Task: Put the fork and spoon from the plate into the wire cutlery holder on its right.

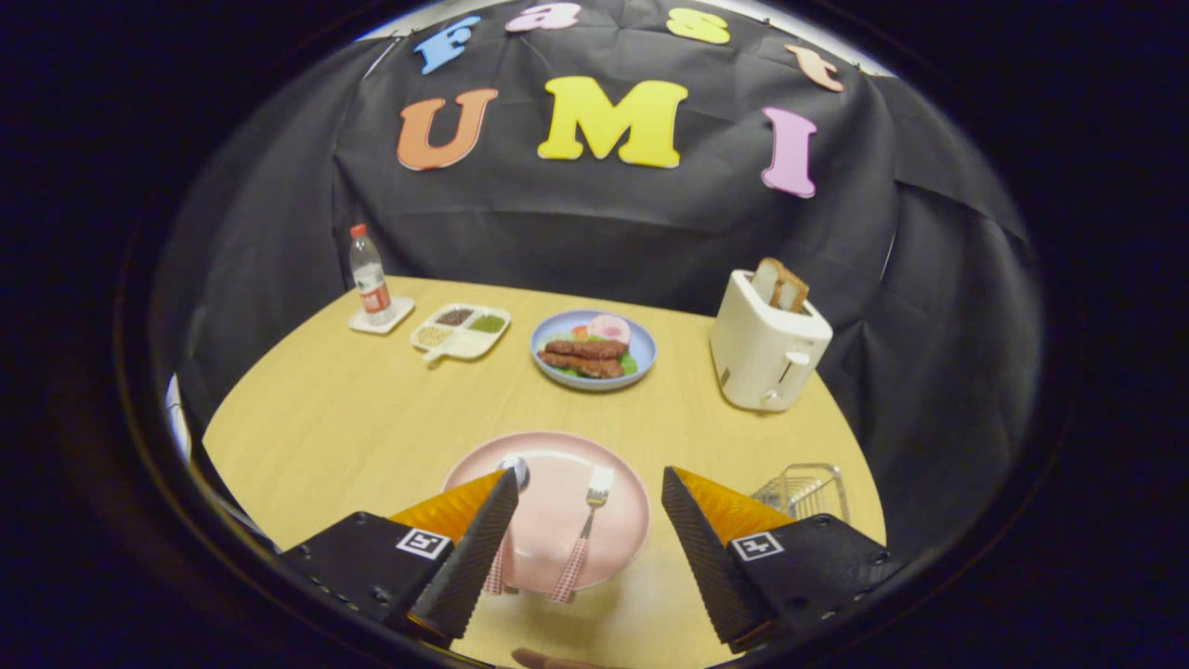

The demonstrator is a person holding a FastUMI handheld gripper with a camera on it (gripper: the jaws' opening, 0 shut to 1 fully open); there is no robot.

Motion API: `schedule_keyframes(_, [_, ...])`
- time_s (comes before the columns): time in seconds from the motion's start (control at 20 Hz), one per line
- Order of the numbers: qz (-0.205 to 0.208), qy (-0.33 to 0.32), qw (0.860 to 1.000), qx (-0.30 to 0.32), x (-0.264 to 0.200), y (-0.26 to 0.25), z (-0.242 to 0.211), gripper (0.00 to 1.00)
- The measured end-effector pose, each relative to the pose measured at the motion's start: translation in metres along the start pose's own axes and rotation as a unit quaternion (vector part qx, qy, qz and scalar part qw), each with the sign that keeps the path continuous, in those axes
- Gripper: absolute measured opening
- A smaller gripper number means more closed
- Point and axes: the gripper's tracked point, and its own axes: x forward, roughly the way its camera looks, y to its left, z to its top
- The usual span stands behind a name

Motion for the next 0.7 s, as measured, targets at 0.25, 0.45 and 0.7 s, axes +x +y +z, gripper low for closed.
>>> schedule_keyframes(0.25, [0.000, 0.087, 0.996, 0.026, 0.039, 0.006, -0.033, 0.86])
schedule_keyframes(0.45, [-0.005, 0.133, 0.990, 0.046, 0.058, 0.012, -0.053, 0.77])
schedule_keyframes(0.7, [-0.021, 0.178, 0.981, 0.075, 0.062, 0.019, -0.080, 0.58])
